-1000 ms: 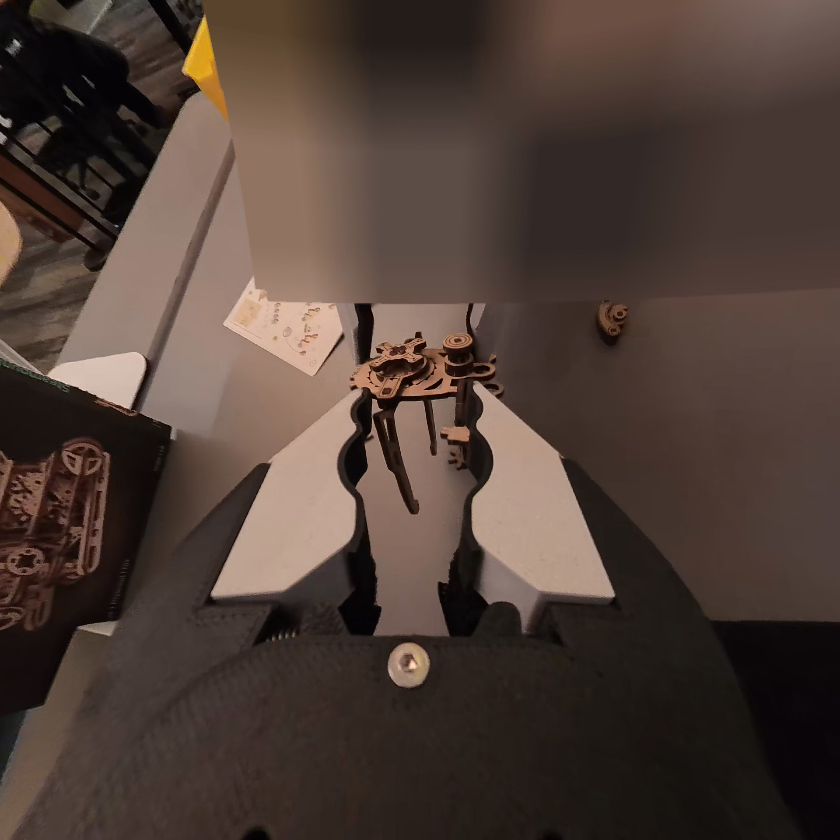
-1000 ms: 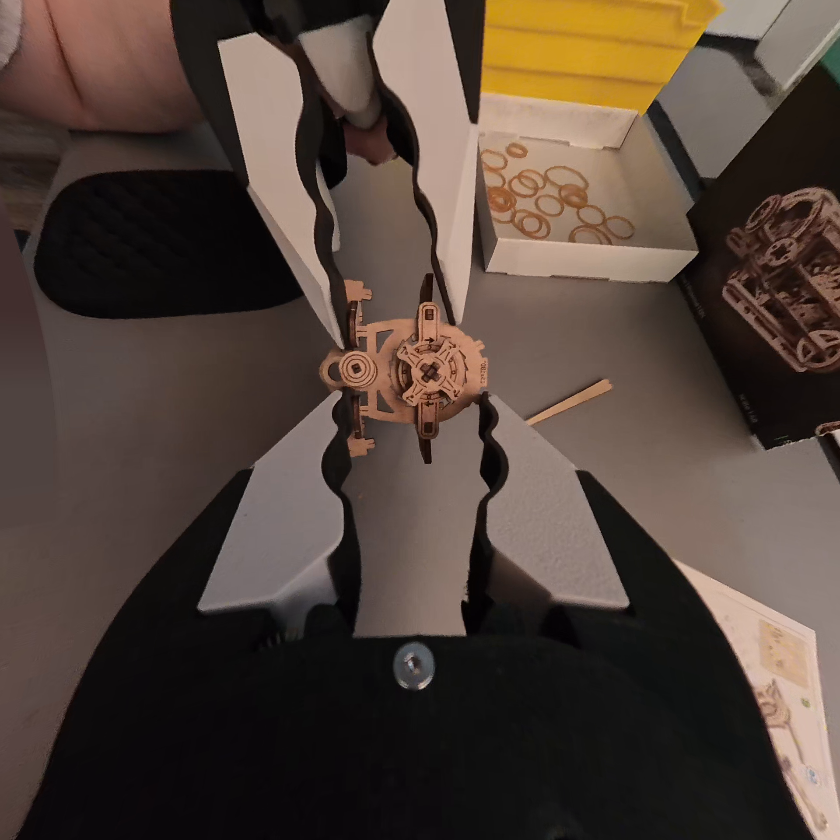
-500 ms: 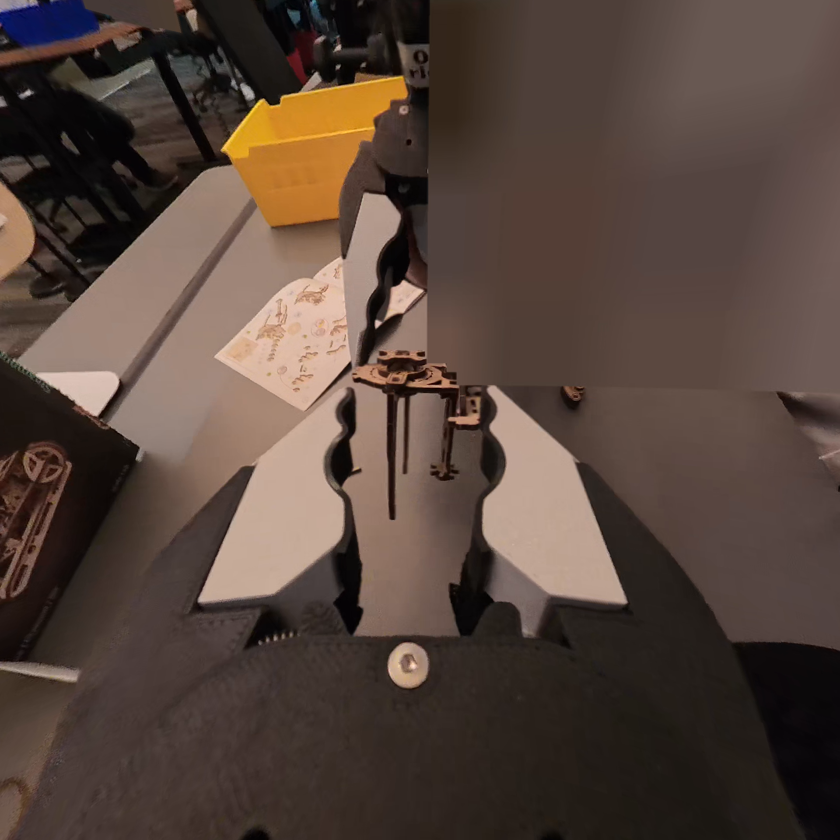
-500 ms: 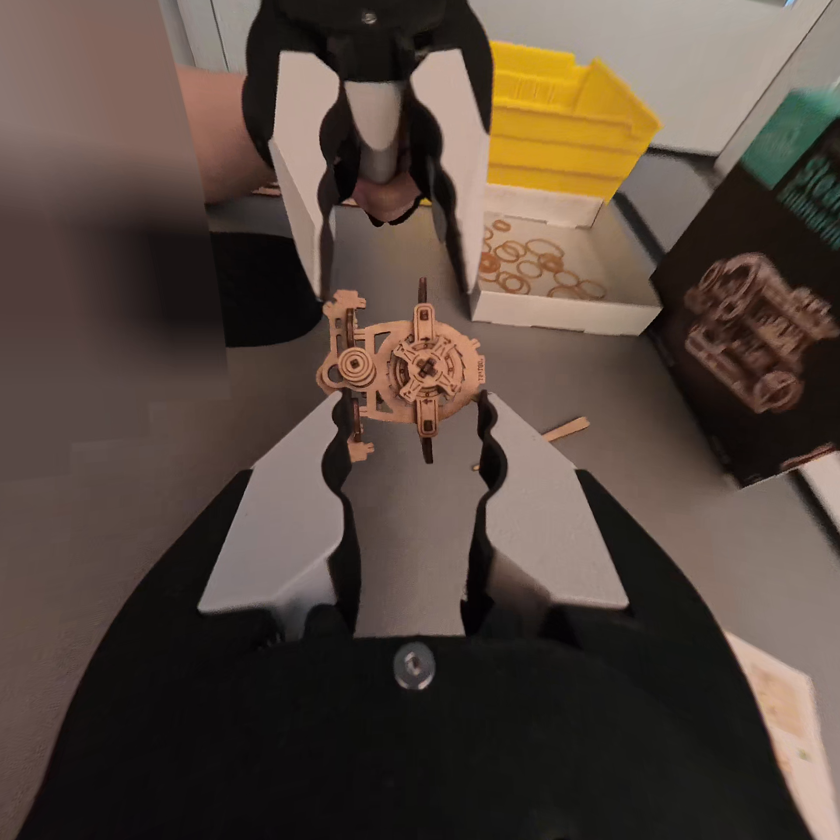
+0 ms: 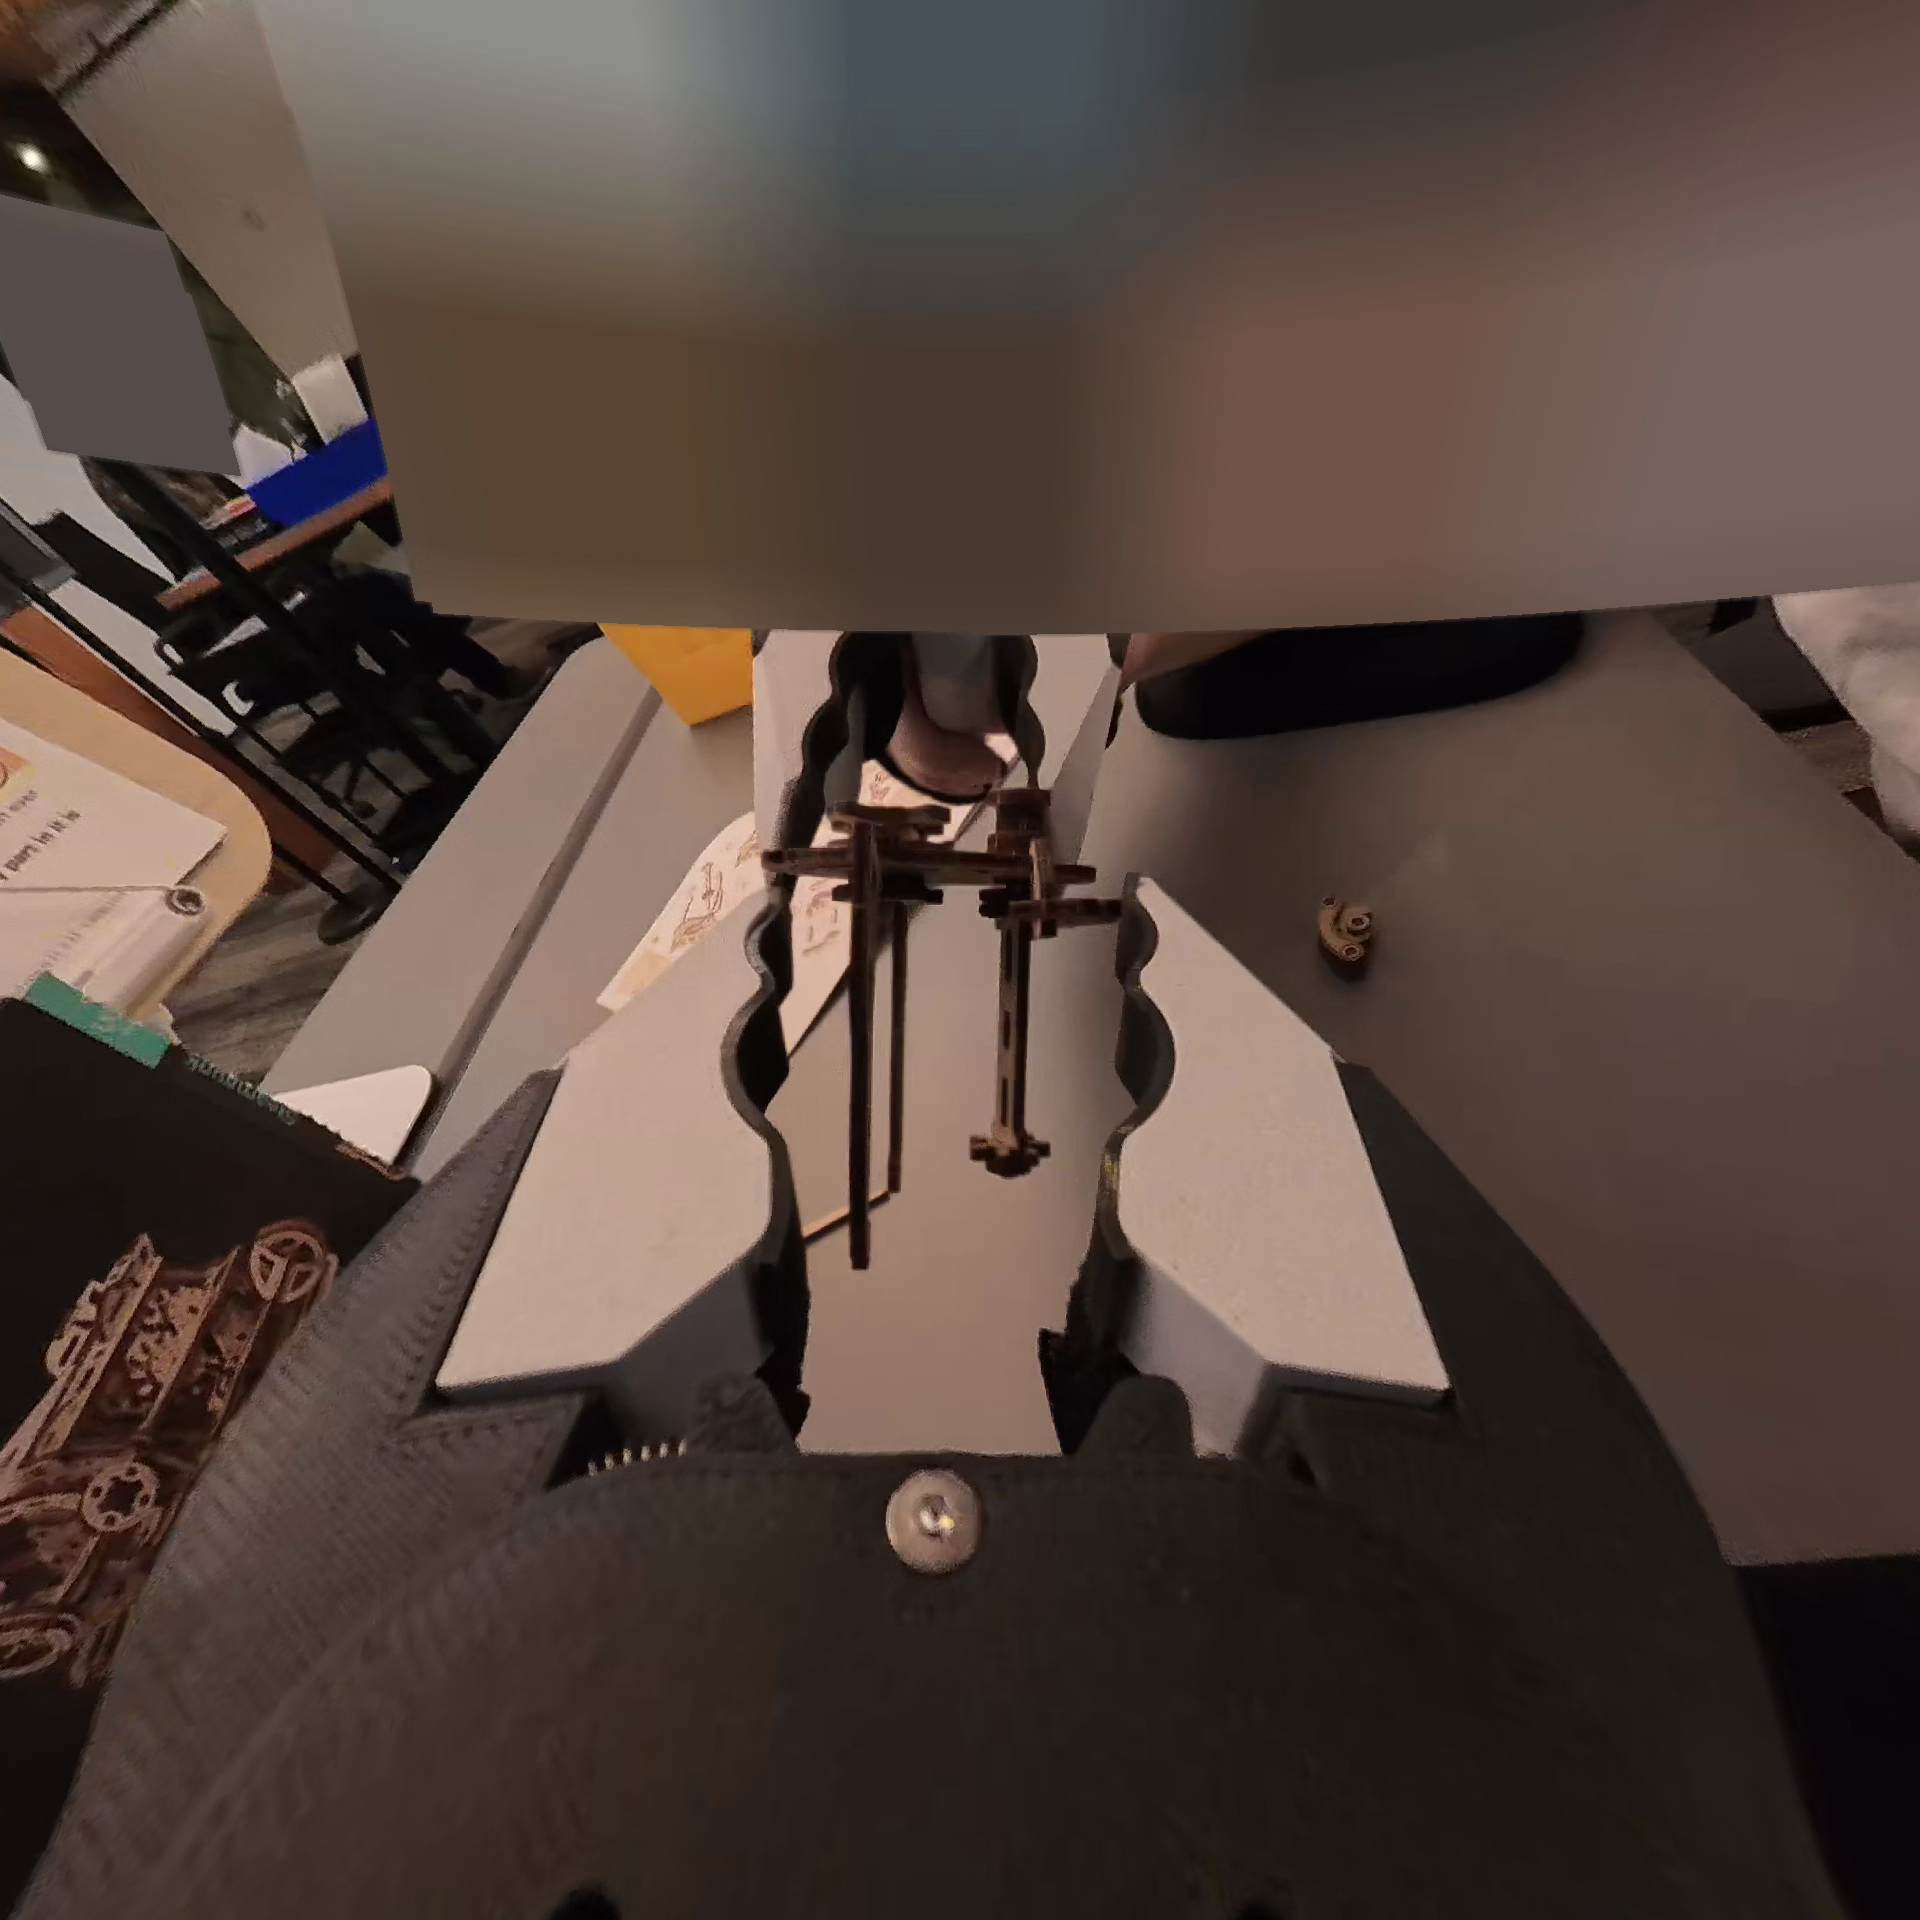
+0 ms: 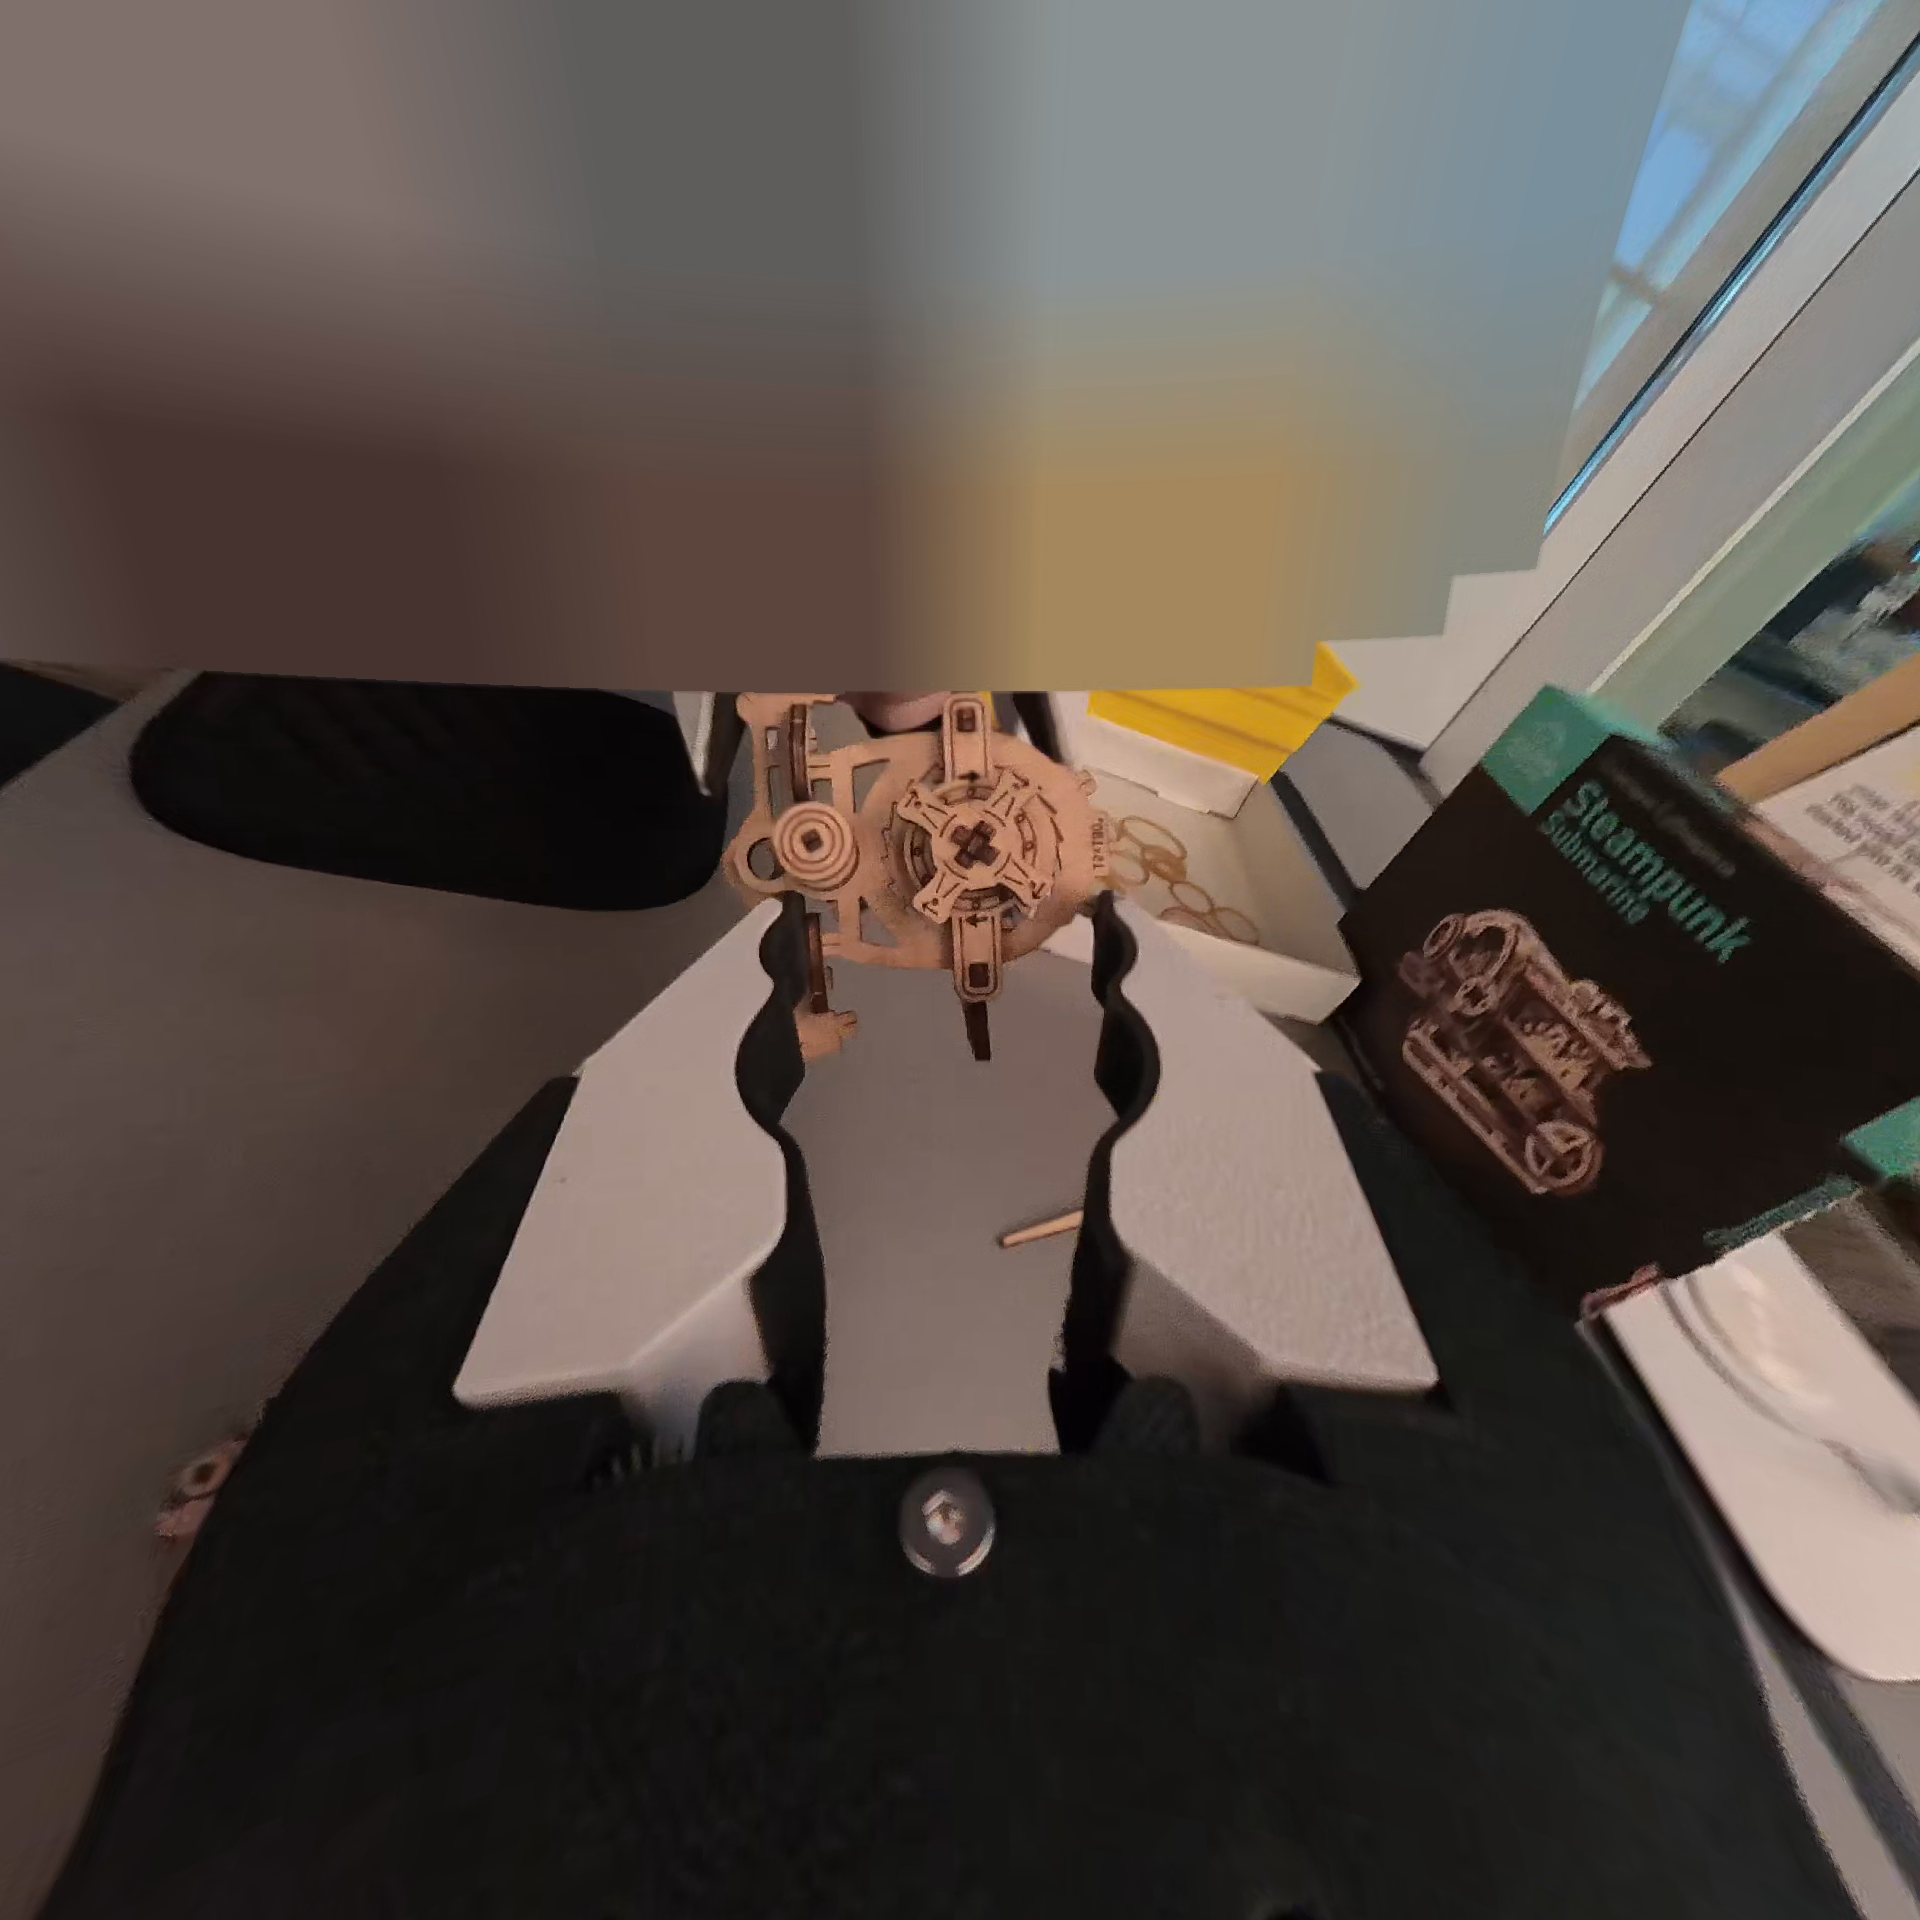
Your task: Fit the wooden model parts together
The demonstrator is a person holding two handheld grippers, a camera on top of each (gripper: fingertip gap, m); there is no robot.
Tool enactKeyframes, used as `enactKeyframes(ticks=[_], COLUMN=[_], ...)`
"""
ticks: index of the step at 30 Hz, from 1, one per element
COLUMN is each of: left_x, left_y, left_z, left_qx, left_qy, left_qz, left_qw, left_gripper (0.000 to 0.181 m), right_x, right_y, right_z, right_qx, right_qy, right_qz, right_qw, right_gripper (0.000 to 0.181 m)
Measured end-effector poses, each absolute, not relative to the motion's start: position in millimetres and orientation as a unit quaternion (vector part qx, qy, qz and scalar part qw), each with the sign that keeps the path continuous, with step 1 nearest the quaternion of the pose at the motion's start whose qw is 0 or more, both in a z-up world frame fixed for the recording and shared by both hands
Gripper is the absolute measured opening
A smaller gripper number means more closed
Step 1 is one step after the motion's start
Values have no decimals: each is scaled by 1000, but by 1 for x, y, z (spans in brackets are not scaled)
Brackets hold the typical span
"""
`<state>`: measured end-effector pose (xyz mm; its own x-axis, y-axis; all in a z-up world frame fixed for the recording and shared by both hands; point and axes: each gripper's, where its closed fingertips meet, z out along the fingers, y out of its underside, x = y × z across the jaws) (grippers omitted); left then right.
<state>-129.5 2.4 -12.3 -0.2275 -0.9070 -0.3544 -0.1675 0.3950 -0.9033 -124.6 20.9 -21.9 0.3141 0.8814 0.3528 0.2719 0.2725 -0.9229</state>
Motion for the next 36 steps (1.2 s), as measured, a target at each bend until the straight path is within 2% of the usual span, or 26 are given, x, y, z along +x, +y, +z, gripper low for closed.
enactKeyframes(ticks=[5,11,14,23,27,29,36], left_x=[-127,-126,-125,-125,-124,-123,-123], left_y=[0,17,24,25,32,34,28], left_z=[-15,-11,-13,-15,-22,-23,-23], left_qx=[-402,-457,-475,-502,-510,-507,-489], left_qy=[676,621,602,566,562,563,564], left_qz=[-404,-463,-477,-542,-530,-523,-535], left_qw=[467,438,429,366,378,392,395], left_gripper=[54,56,56,56,53,60,47], right_x=[-127,-121,-120,-123,-124,-125,-127], right_y=[25,35,38,43,46,43,43], right_z=[-25,-18,-21,-33,-39,-39,-43], right_qx=[-550,-599,-606,-615,-618,-610,-609], right_qy=[-514,-385,-351,-328,-336,-347,-363], right_qz=[262,459,507,539,520,519,498], right_qw=[604,532,503,473,484,488,500], right_gripper=[55,54,54,54,54,54,54])
